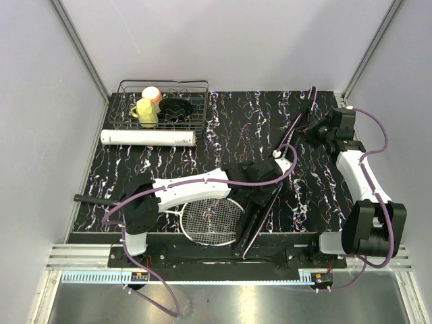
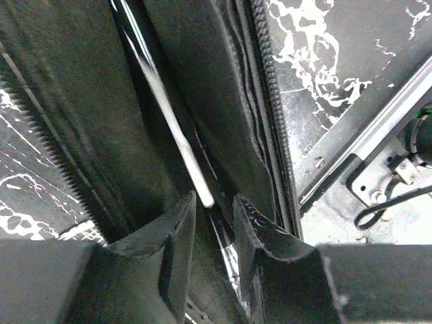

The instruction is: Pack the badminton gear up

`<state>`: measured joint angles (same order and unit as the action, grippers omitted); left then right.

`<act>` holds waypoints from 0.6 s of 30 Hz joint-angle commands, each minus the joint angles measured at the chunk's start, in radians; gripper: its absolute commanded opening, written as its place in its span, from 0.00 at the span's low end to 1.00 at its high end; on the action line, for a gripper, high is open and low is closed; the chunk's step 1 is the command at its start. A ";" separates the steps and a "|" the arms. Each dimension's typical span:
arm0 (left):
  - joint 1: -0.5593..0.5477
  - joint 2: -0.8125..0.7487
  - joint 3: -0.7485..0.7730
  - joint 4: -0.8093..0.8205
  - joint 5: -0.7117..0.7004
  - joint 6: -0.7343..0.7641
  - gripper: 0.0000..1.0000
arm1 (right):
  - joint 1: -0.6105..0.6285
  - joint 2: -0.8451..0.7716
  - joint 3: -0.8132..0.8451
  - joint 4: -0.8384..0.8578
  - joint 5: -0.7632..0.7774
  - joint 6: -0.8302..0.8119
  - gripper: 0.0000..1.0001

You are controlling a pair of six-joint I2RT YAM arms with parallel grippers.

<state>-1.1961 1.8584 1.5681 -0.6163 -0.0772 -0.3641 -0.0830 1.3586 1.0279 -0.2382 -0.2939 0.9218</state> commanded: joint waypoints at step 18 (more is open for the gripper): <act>0.032 0.087 0.174 -0.060 -0.042 0.091 0.00 | 0.008 -0.081 -0.020 0.033 -0.030 -0.061 0.00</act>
<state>-1.1572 1.9808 1.6287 -0.7155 -0.0872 -0.3531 -0.0860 1.3212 1.0119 -0.2592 -0.2630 0.8757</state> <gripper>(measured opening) 0.101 0.029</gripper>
